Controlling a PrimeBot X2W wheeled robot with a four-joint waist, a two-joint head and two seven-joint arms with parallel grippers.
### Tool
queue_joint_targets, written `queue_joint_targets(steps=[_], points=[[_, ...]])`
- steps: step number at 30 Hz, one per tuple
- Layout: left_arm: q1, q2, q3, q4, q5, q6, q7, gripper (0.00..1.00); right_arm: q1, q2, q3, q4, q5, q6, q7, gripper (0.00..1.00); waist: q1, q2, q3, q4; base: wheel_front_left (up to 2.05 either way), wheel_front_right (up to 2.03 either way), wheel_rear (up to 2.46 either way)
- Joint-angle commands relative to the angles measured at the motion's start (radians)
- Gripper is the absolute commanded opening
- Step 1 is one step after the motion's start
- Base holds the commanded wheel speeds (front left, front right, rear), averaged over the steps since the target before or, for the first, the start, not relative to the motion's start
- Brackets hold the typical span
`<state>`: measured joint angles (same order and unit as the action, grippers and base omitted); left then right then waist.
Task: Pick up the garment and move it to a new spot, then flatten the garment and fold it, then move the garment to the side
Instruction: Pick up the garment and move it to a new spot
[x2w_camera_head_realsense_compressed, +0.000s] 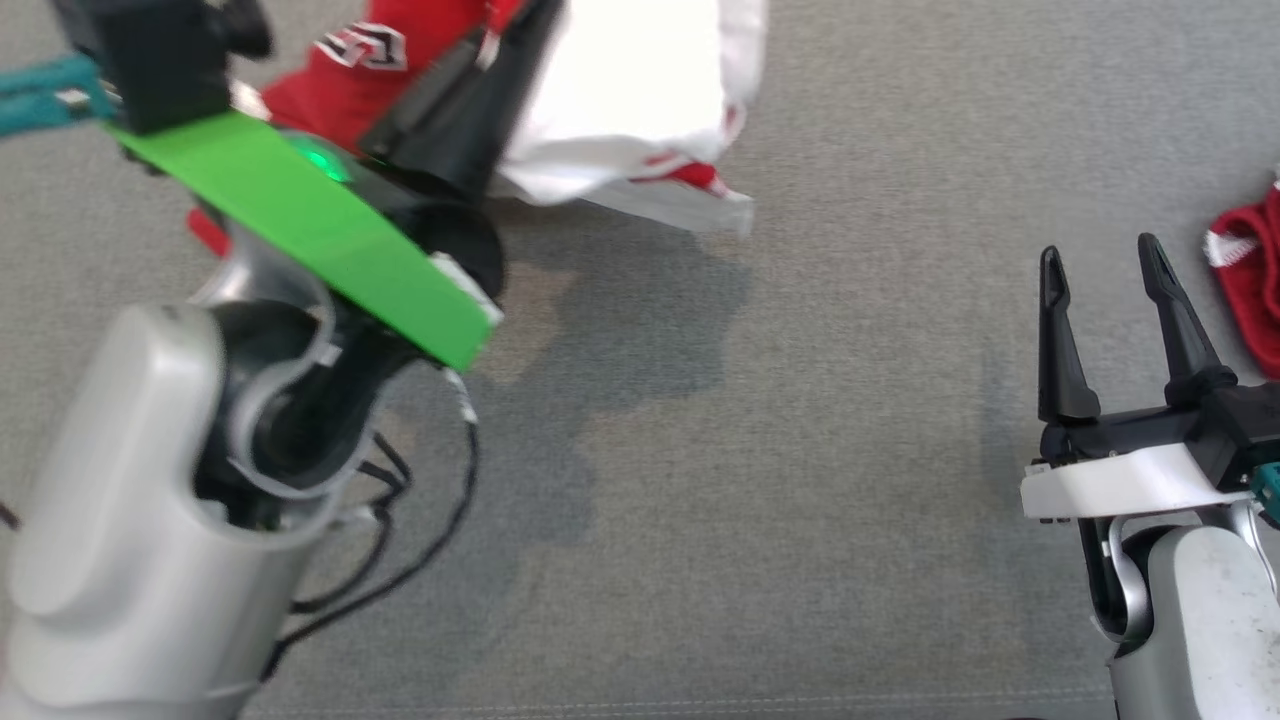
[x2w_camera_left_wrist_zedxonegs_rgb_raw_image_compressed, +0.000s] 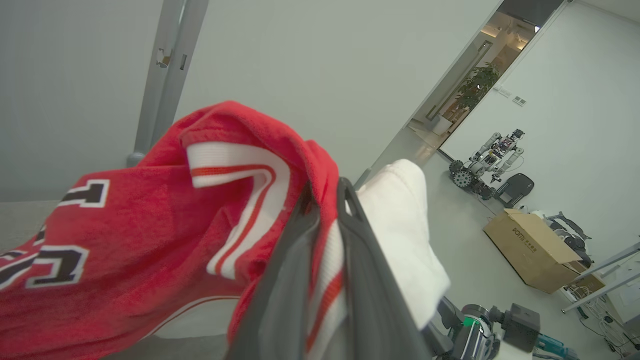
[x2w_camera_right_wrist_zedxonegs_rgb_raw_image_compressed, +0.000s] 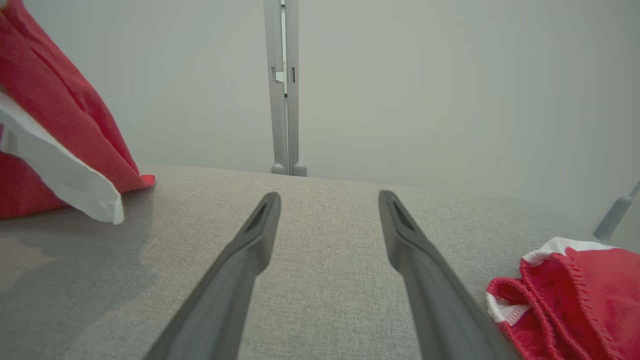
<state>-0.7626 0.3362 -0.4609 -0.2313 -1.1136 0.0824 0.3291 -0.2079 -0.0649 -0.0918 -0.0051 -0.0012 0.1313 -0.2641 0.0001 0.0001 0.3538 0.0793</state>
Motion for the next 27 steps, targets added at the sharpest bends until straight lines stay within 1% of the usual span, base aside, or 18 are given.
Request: queue_joint_targets(steps=[1,3,7,12,14,15,17,19,22,26,27], points=[[0.021,-0.032,-0.034,-0.013,0.023,0.024,-0.003,0.0,0.001,0.007,0.008,0.001,0.01,-0.001,0.0,1.0,-0.0001,-0.0001,-0.023,-0.125,0.0,0.0,0.0],[0.037,-0.092,-0.1,-0.01,0.034,0.046,-0.002,0.0,-0.008,0.011,0.015,0.002,0.017,-0.001,0.0,1.0,-0.0001,-0.0001,-0.015,-0.171,0.0,0.0,0.0],[0.033,-0.185,-0.191,0.046,0.059,0.077,-0.006,0.0,-0.021,0.013,0.038,0.005,0.048,-0.001,0.0,1.0,-0.0001,-0.0001,0.009,-0.275,0.0,0.0,0.0],[-0.022,-0.253,-0.226,0.227,0.075,0.096,-0.036,0.0,-0.025,0.015,0.061,0.011,0.105,-0.001,0.0,1.0,-0.0001,-0.0001,0.047,-0.391,0.0,0.0,0.0],[-0.053,-0.265,-0.234,0.328,0.087,0.096,-0.06,0.0,-0.021,0.014,0.066,0.013,0.123,-0.001,0.0,1.0,-0.0001,-0.0001,0.061,-0.431,0.0,0.0,0.0],[-0.053,-0.265,-0.234,0.328,0.087,0.096,-0.06,0.0,-0.021,0.014,0.066,0.013,0.123,-0.001,0.0,1.0,-0.0001,-0.0001,0.061,-0.431,0.0,0.0,0.0],[-0.086,-0.271,-0.248,0.438,0.11,0.091,-0.088,0.0,-0.014,0.015,0.075,0.017,0.14,-0.001,0.0,1.0,-0.0001,-0.0001,0.073,-0.467,0.0,0.0,0.0],[-0.115,-0.266,-0.257,0.563,0.146,0.09,-0.125,0.0,-0.01,0.015,0.086,0.019,0.157,-0.001,0.0,1.0,-0.0001,-0.0001,0.084,-0.5,0.0,0.0,0.0],[-0.141,-0.238,-0.275,0.726,0.192,0.066,-0.162,0.0,-0.001,0.015,0.105,0.022,0.175,-0.001,0.0,1.0,-0.0001,-0.0001,0.093,-0.537,0.0,0.0,0.0],[-0.161,-0.231,-0.276,0.866,0.212,0.028,-0.213,0.0,0.02,0.015,0.097,0.027,0.19,-0.001,0.0,1.0,-0.0001,-0.0001,0.091,-0.536,0.0,0.0,0.0],[-0.164,-0.232,-0.277,0.892,0.217,0.02,-0.225,0.22,0.024,0.015,0.097,0.029,0.188,-0.001,0.0,1.0,-0.0001,-0.0001,0.089,-0.529,0.0,0.0,0.0]])
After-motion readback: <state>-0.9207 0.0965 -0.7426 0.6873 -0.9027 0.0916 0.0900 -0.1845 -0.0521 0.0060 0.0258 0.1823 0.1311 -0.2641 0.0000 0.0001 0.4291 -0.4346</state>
